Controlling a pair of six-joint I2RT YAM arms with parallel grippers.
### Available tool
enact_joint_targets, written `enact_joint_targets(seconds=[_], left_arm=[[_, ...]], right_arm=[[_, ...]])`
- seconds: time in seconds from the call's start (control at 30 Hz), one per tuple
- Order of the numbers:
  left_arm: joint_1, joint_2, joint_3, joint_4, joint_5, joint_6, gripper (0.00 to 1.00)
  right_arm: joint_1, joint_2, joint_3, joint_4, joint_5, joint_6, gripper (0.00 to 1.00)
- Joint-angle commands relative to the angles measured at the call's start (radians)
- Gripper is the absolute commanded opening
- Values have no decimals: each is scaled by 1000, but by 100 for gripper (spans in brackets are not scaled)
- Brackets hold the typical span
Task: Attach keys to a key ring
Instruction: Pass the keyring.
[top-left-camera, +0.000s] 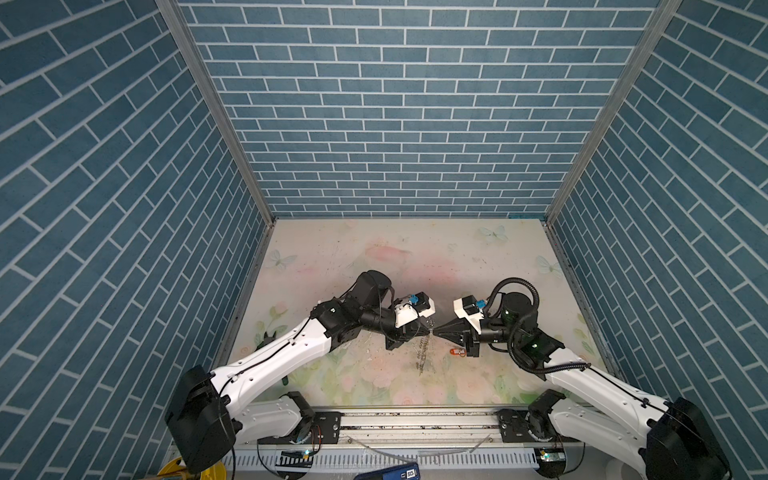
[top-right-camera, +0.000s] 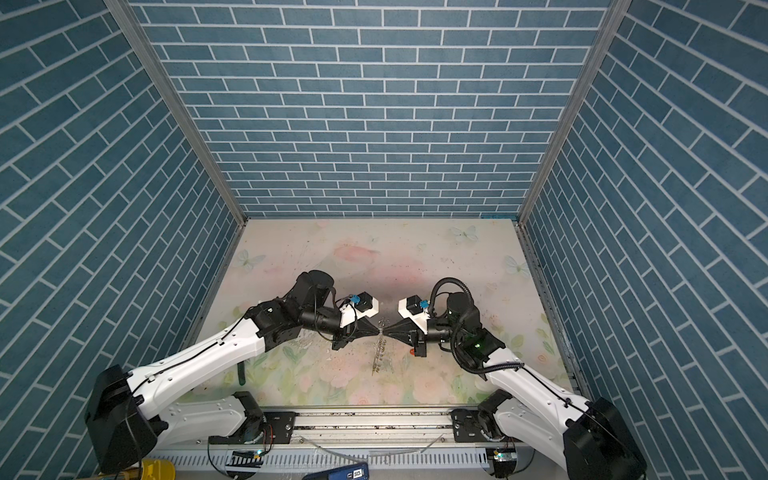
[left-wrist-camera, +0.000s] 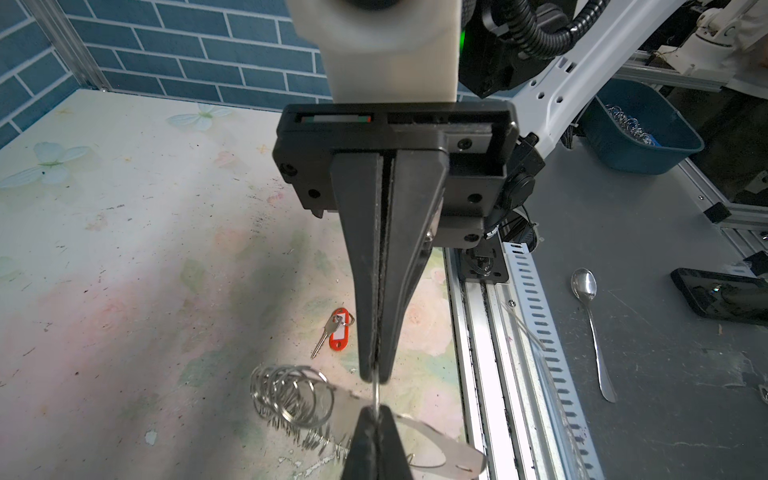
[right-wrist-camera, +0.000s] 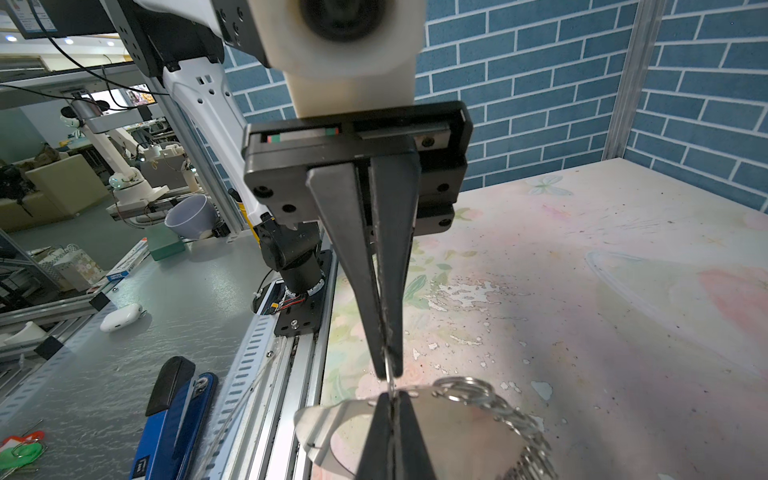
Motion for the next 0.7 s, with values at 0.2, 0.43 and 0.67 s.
enact_joint_targets(seconds=[0.2, 0.43, 0.67], left_arm=[[-5, -50, -35, 161, -37, -57, 21], [32, -131, -156, 386, -3, -157, 24], [98, -143, -249, 653, 90, -282, 30]], right_arm=[[-8, -36, 26, 107, 23, 59, 0], [-43, -34, -40, 381, 12, 198, 0], [-43, 14, -60, 525, -37, 259, 0]])
